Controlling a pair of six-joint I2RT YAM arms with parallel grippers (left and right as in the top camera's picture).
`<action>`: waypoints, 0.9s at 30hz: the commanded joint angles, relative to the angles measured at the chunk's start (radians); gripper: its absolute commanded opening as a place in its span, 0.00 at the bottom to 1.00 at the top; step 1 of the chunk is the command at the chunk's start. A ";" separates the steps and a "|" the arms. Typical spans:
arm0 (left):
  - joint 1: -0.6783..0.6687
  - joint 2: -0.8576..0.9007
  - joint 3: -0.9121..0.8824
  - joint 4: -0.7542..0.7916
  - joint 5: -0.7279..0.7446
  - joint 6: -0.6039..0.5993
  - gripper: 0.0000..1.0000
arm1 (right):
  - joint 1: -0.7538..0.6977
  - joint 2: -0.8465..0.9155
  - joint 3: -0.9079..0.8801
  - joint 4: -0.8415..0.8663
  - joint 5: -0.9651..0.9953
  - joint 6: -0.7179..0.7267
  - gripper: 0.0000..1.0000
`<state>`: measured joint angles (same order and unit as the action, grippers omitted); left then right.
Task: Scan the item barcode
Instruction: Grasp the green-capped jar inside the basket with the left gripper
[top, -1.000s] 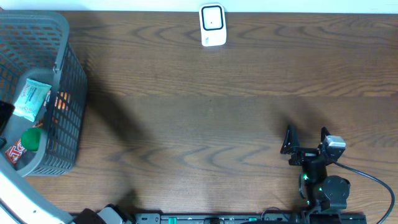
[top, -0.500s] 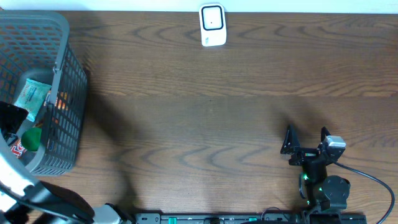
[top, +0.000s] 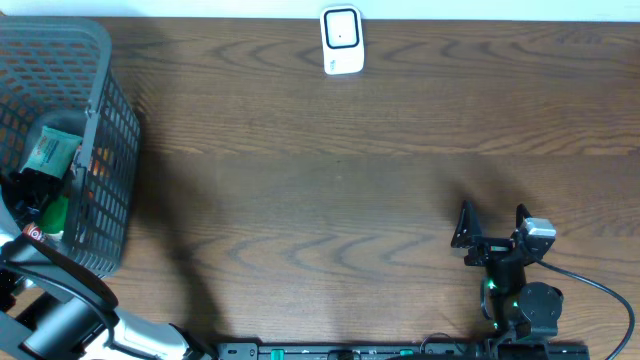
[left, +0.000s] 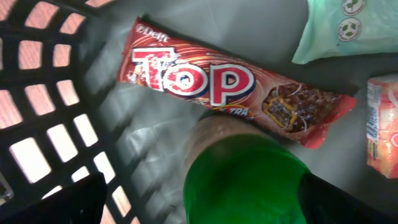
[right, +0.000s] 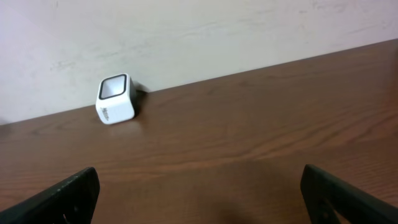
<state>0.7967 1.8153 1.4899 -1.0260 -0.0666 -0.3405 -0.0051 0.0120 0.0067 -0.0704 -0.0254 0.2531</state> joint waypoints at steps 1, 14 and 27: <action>0.005 0.071 -0.014 -0.014 0.015 0.006 0.98 | 0.020 -0.005 -0.001 -0.004 0.009 0.008 0.99; 0.005 0.079 -0.014 -0.035 0.026 0.008 0.98 | 0.020 -0.005 -0.001 -0.004 0.009 0.008 0.99; 0.005 0.076 -0.014 -0.139 0.030 -0.031 0.98 | 0.020 -0.005 -0.001 -0.004 0.009 0.008 0.99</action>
<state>0.7975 1.9057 1.4792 -1.1381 -0.0433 -0.3466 -0.0051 0.0120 0.0067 -0.0704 -0.0254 0.2531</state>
